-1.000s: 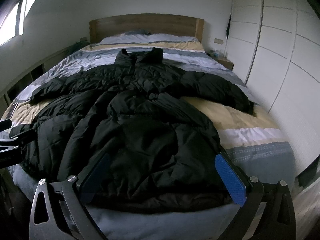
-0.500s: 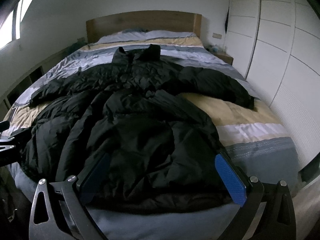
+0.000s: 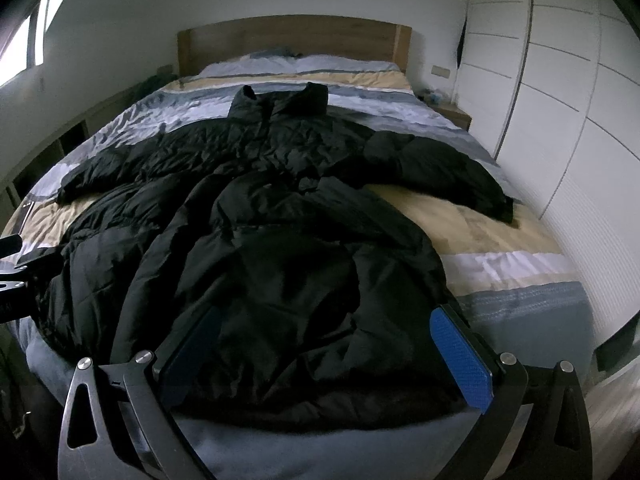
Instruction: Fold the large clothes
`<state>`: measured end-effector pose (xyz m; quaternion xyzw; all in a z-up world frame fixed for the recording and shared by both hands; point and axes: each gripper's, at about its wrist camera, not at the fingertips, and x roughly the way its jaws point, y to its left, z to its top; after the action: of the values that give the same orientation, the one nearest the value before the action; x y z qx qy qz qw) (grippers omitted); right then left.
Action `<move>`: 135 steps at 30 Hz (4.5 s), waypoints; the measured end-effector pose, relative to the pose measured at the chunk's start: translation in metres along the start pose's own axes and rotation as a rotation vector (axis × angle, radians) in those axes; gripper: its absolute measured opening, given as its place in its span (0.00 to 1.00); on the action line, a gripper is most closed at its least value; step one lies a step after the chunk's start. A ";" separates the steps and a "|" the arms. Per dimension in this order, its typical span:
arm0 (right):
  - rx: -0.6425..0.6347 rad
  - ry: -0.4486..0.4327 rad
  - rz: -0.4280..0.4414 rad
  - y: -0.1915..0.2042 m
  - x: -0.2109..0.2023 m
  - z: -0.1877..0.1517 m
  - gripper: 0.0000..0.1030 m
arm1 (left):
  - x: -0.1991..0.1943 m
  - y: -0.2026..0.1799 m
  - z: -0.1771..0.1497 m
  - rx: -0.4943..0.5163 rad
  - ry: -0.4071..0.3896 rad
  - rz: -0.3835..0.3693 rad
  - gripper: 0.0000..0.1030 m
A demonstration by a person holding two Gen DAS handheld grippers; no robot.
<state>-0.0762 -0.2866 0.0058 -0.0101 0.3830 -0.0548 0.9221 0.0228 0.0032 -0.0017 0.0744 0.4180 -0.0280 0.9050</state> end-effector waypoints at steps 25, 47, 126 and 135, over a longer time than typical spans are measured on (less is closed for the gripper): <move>0.014 0.011 0.053 -0.002 0.025 0.012 1.00 | 0.018 0.000 0.019 -0.006 0.020 0.000 0.97; 0.181 -0.094 -0.112 -0.115 0.093 0.154 1.00 | 0.075 -0.007 0.130 -0.002 -0.048 0.046 0.97; 0.401 -0.040 0.515 -0.057 0.209 0.277 0.18 | 0.120 0.096 0.115 -0.141 0.025 0.104 0.97; 0.250 0.092 0.484 0.017 0.248 0.258 0.18 | 0.130 0.109 0.104 -0.173 0.040 0.077 0.97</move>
<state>0.2810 -0.3029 0.0122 0.1979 0.4061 0.1199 0.8841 0.1973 0.0964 -0.0219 0.0126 0.4339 0.0443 0.8998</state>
